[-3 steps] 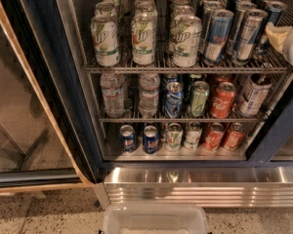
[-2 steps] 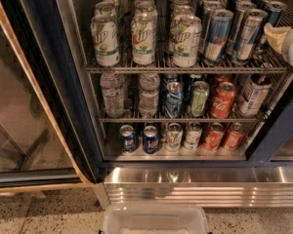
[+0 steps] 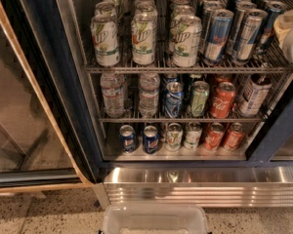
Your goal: Pick redbull can from top shelf of fridge
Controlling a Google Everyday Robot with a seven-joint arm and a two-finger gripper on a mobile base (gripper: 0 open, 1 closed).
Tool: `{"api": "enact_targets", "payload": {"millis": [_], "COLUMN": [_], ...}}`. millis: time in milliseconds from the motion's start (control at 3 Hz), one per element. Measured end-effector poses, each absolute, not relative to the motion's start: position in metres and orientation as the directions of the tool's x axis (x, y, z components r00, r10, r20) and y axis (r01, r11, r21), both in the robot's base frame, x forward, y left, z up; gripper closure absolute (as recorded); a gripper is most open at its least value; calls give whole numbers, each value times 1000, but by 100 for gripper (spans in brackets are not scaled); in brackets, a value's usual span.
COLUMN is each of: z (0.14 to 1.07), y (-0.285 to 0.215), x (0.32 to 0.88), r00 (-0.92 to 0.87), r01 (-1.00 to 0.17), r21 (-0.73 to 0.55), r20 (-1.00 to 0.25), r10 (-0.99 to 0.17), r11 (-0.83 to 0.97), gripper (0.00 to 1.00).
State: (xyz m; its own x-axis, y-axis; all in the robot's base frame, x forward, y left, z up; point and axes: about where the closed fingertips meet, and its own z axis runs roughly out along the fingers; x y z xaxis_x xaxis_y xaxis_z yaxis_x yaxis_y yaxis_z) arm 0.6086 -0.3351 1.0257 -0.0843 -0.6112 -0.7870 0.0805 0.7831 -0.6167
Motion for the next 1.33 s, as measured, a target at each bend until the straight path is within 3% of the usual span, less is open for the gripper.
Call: {"api": "enact_targets", "payload": {"millis": [333,667,1333], "z": [1021,1012,1003], "y": [-343,-350,-353], "x": [618,630,648], "r00": [-100,-121,-140], "r01": [84,78,65], "r21": [-622,-624,-629], "r20": [-782,-780,-774], "r10": [-615,-614,-617], "r11": [778,778,774], "gripper": [76,72,54]}}
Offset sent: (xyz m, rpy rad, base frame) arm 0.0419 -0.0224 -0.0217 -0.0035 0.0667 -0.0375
